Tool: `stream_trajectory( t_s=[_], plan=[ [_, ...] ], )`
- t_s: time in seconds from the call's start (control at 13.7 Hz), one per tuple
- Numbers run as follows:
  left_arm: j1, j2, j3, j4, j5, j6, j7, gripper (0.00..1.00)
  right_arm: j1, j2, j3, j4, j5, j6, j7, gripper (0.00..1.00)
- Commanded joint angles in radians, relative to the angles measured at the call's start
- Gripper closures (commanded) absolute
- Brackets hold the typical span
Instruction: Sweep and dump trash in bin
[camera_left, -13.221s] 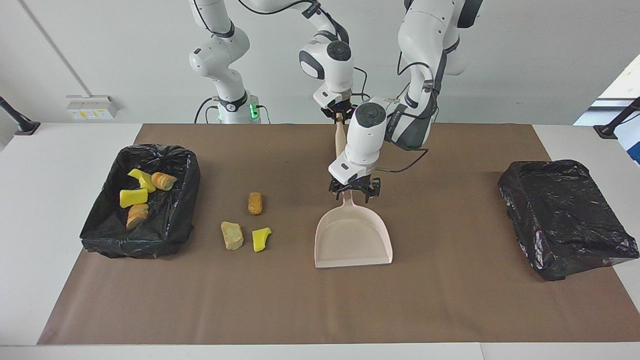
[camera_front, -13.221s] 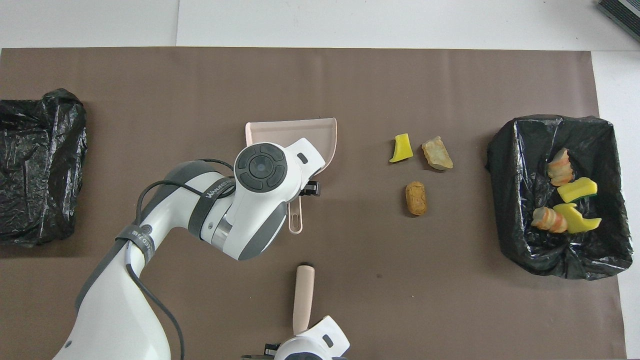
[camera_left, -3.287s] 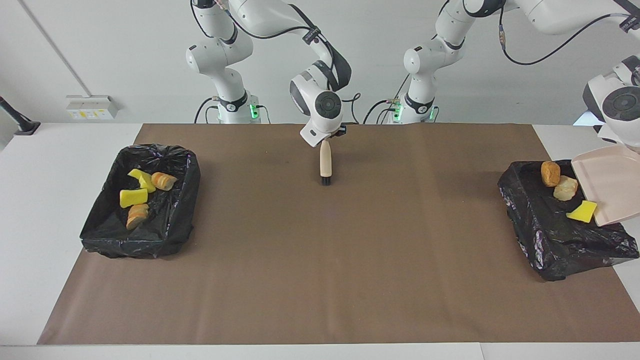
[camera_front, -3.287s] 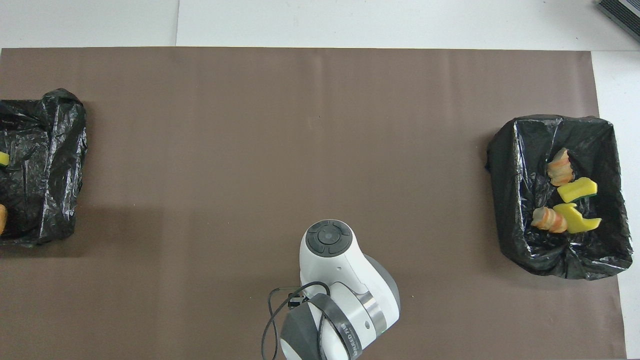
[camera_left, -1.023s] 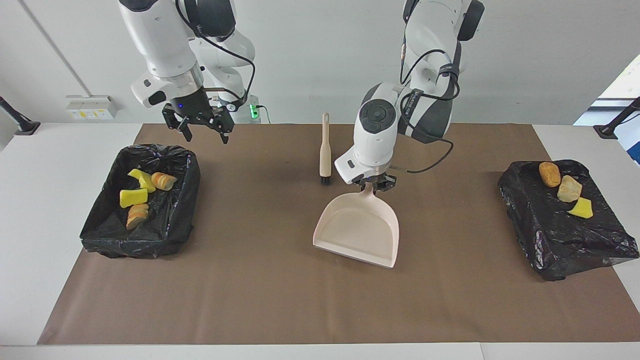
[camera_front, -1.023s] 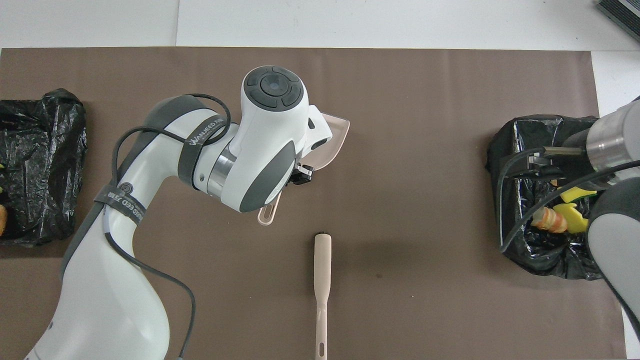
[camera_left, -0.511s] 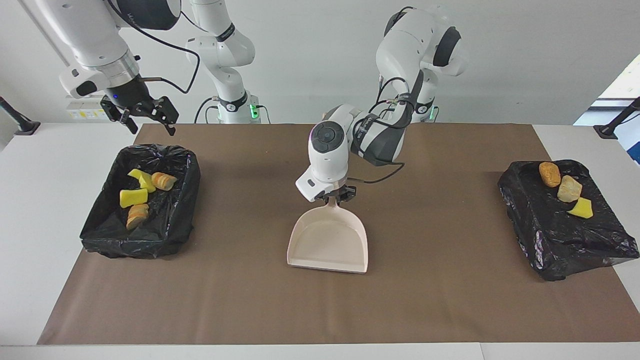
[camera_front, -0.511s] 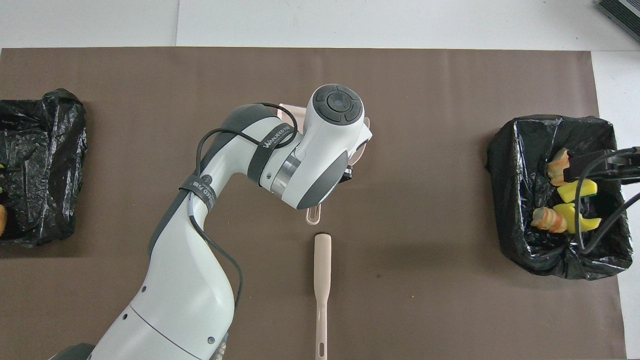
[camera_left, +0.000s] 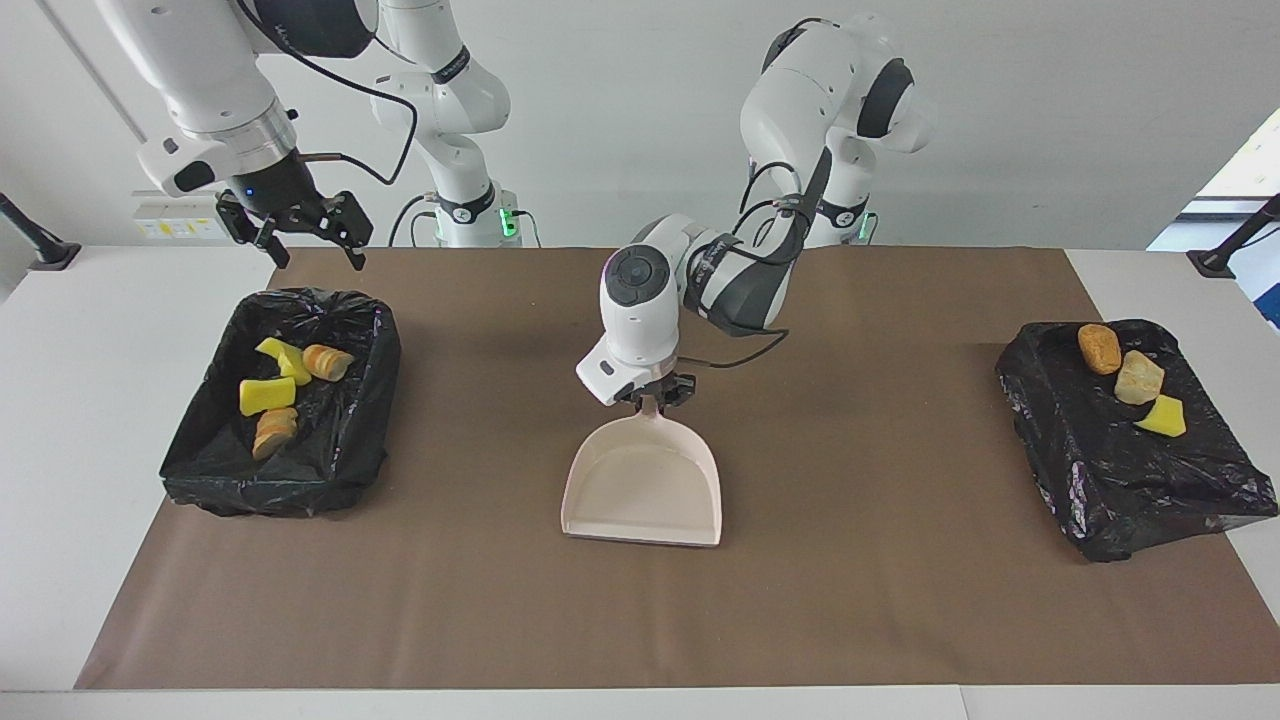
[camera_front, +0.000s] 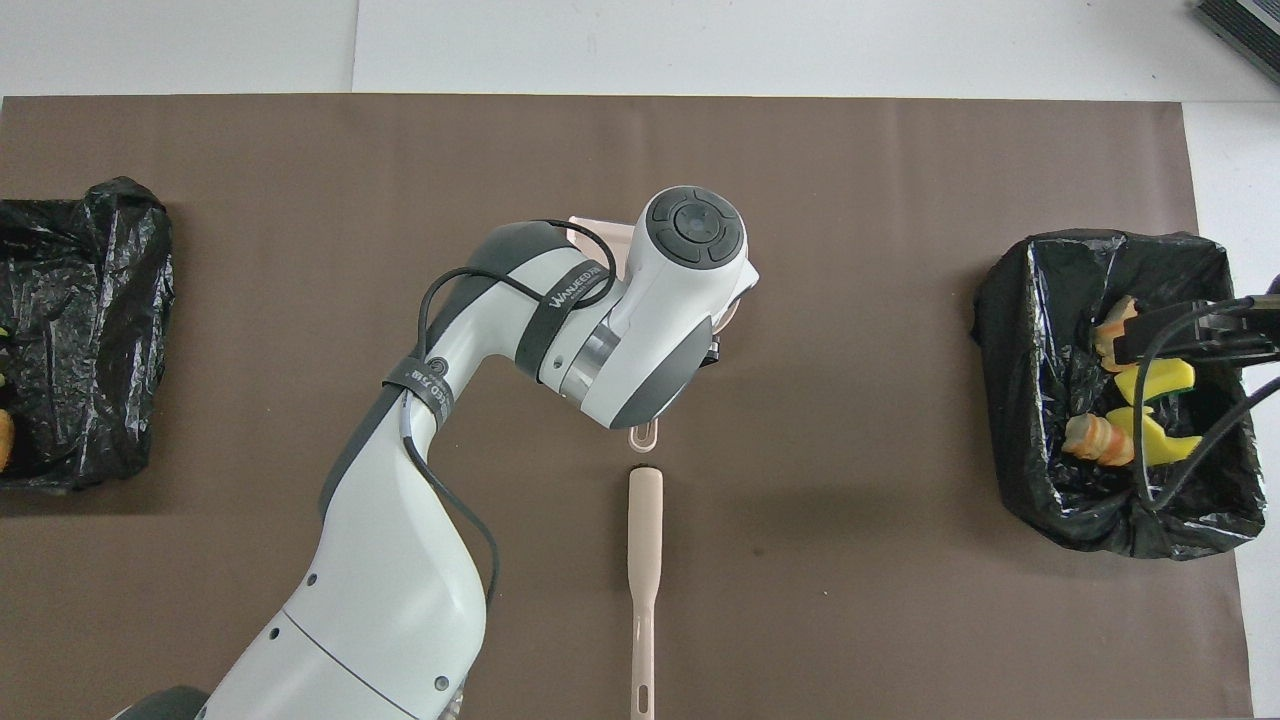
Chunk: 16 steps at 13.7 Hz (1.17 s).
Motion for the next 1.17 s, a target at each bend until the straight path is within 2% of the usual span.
stream_trajectory(
  t_s=[0.0, 0.07, 0.22, 0.51, 0.8, 0.95, 1.1],
  plan=[
    [0.004, -0.042, 0.022, -0.035, -0.015, 0.008, -0.001, 0.18, 0.011, -0.006, -0.013, 0.006, 0.001, -0.018, 0.011, 0.0],
    [0.019, -0.054, 0.024, -0.037, -0.011, 0.008, 0.012, 0.0, 0.011, -0.006, -0.011, 0.006, -0.005, -0.016, 0.014, 0.0],
    [0.048, -0.135, 0.027, -0.082, -0.011, -0.008, 0.03, 0.0, 0.011, -0.005, -0.005, 0.011, 0.001, -0.012, 0.017, 0.0],
    [0.186, -0.405, 0.028, -0.341, -0.005, -0.017, 0.047, 0.0, 0.011, -0.006, -0.003, 0.009, -0.001, -0.015, 0.016, 0.0],
    [0.344, -0.684, 0.028, -0.553, -0.005, -0.037, 0.307, 0.0, 0.011, -0.006, -0.003, 0.009, -0.001, -0.015, 0.017, 0.0],
    [0.402, -0.75, 0.03, -0.542, -0.005, -0.116, 0.412, 0.0, 0.011, -0.006, -0.003, 0.009, -0.001, -0.015, 0.016, 0.0],
    [0.449, -0.772, 0.038, -0.464, -0.007, -0.164, 0.484, 0.0, 0.011, -0.006, -0.003, 0.009, -0.001, -0.015, 0.017, 0.0]
  ],
)
